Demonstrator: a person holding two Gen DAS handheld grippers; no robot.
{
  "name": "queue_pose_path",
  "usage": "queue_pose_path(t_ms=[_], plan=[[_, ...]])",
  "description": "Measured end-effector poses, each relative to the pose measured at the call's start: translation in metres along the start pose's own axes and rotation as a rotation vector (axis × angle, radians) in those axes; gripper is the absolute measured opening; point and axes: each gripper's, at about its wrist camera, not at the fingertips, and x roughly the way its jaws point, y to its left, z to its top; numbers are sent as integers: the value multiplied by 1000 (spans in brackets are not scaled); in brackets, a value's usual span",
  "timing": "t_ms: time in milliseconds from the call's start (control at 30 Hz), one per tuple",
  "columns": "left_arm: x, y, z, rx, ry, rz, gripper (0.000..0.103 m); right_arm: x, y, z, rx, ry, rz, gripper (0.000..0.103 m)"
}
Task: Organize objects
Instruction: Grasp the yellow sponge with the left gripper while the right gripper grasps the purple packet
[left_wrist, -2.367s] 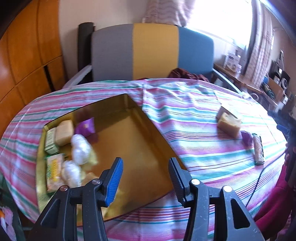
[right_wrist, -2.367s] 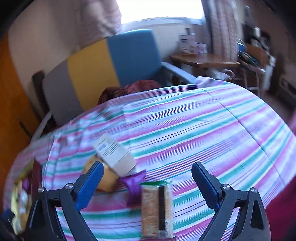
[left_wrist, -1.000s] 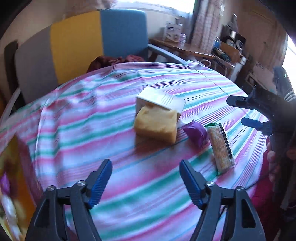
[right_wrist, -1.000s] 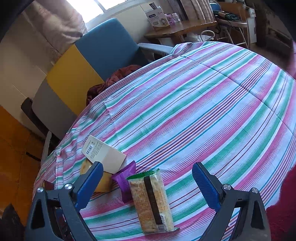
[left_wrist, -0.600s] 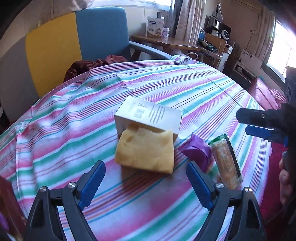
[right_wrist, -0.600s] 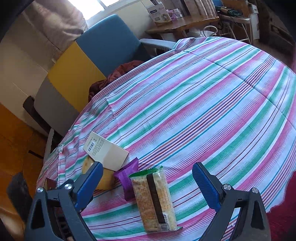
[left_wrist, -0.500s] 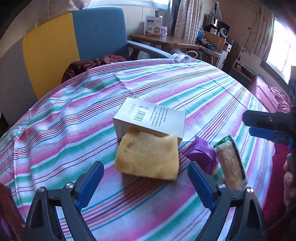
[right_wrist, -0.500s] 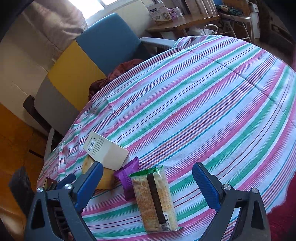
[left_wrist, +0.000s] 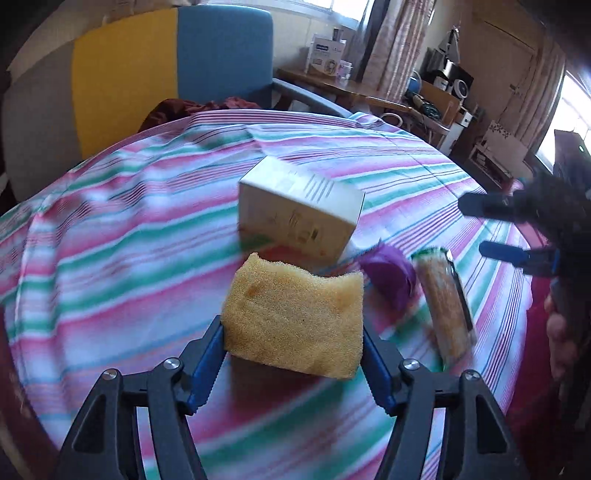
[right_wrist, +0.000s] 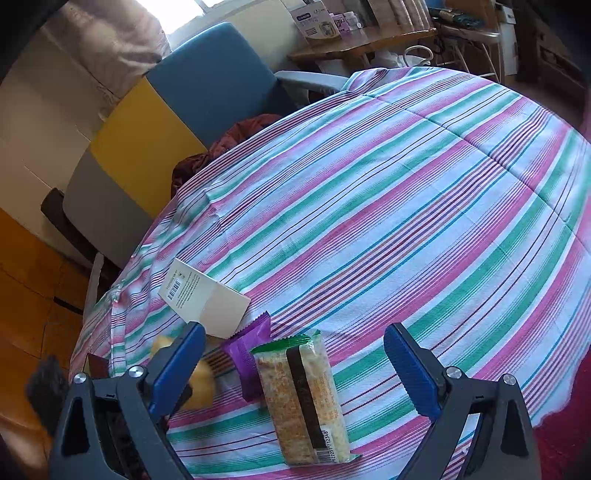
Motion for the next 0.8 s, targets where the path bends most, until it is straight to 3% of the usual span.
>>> queue_pose_path(t_ms=[300,500,800], plan=[[-46,-3,-63,-41,-38,21,68,0,16,-4,-78,-5,3,98],[-73,-7,-79,-32,-56,8,68,5,48,-16,-246,1,11,96],[-111,1,-89,-53,-110,-17,68,45,97,-26,-586,120,-109,85]])
